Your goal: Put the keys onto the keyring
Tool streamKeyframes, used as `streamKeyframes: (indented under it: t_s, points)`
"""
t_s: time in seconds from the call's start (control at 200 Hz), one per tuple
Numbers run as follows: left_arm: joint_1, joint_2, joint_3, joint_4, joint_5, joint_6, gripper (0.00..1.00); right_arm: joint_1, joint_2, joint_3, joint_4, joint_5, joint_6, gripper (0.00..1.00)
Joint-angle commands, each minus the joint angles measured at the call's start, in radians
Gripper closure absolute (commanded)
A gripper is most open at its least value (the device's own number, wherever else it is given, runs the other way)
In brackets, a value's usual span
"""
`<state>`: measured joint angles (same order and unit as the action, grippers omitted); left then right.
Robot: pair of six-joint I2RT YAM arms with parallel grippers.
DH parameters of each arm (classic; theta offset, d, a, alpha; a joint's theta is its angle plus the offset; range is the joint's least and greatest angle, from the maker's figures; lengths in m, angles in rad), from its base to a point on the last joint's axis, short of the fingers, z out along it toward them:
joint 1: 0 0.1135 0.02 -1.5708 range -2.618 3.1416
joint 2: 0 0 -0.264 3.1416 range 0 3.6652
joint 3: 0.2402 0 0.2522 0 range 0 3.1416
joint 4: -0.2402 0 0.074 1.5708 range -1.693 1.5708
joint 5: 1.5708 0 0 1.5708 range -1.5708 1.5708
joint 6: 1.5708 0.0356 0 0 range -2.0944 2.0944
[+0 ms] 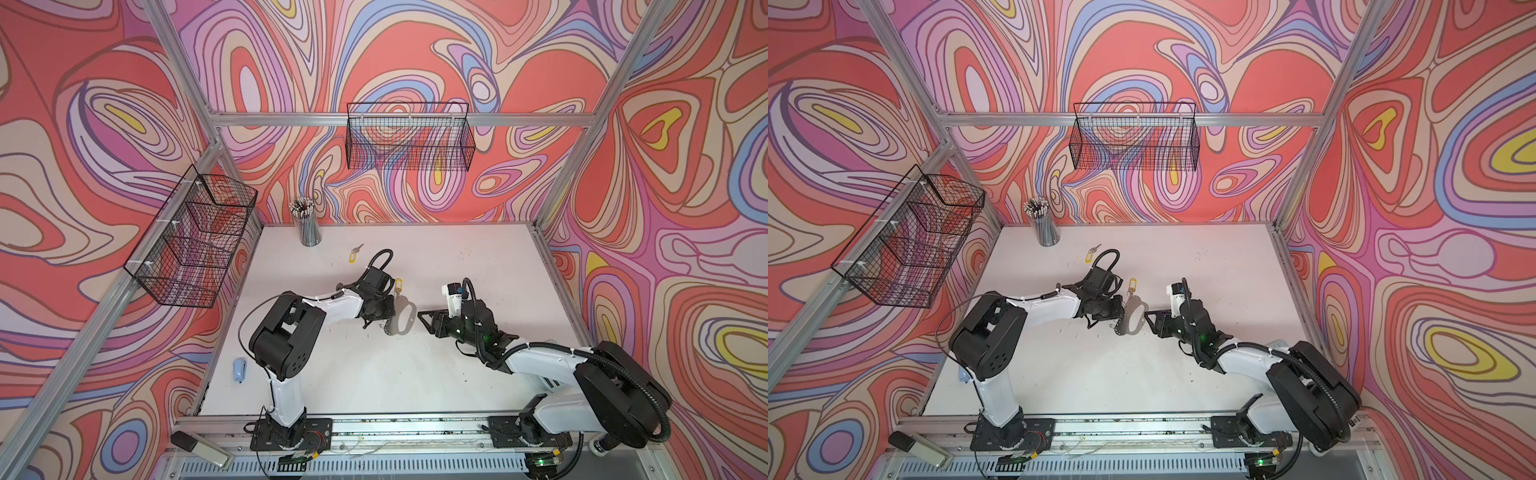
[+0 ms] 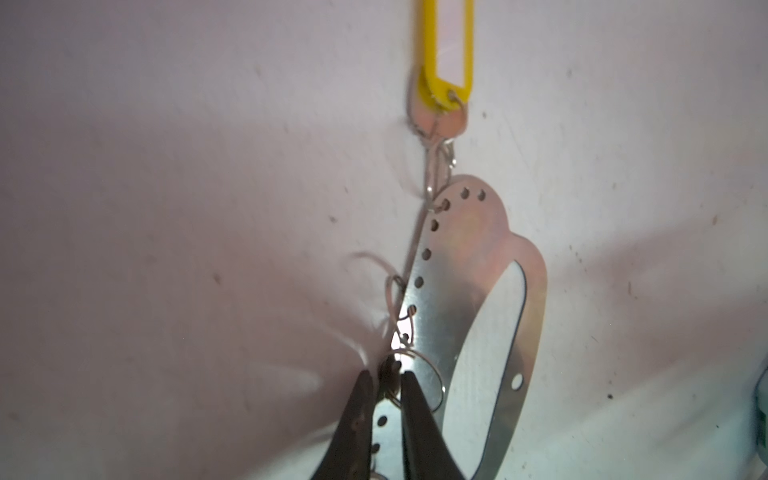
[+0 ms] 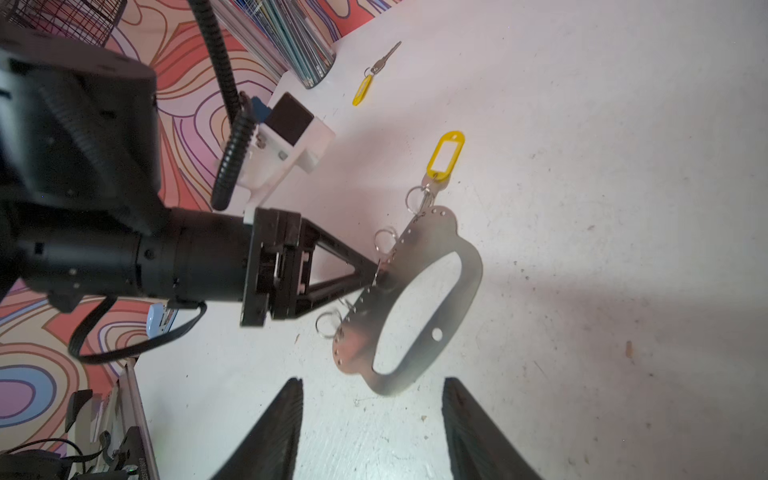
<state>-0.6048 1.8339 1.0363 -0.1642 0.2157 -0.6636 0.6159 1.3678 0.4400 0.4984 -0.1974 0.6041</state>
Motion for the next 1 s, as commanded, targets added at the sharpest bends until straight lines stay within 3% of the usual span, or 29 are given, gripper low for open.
streamKeyframes:
  t_s: [0.0,0.115,0.225,0.471,0.666,0.756,0.841,0.992]
  points:
    - [-0.064,-0.041,-0.034,-0.017,-0.023,-0.091,0.83,0.004,-0.021,-0.005,-0.026,0.019,-0.007,0.43]
    - [-0.078,-0.099,-0.057,-0.027,-0.055,-0.108,0.80,0.003,-0.024,0.004,-0.052,0.019,-0.021,0.43]
    - [-0.075,-0.198,-0.067,-0.074,-0.155,-0.064,0.77,0.004,-0.024,0.038,-0.119,0.020,-0.066,0.43]
    - [-0.005,-0.450,-0.127,-0.130,-0.305,0.033,0.44,0.028,0.039,0.220,-0.357,0.026,-0.271,0.48]
    - [0.077,-0.628,-0.213,-0.110,-0.302,0.071,0.43,0.087,0.194,0.467,-0.632,0.069,-0.435,0.56]
    - [0.084,-0.695,-0.247,-0.107,-0.297,0.097,0.42,0.108,0.275,0.579,-0.751,0.097,-0.494,0.57]
    - [0.085,-0.738,-0.269,-0.072,-0.299,0.106,0.42,0.131,0.363,0.691,-0.872,0.125,-0.546,0.65]
    - [0.084,-0.770,-0.300,-0.048,-0.291,0.101,0.43,0.164,0.455,0.775,-0.947,0.178,-0.593,0.71]
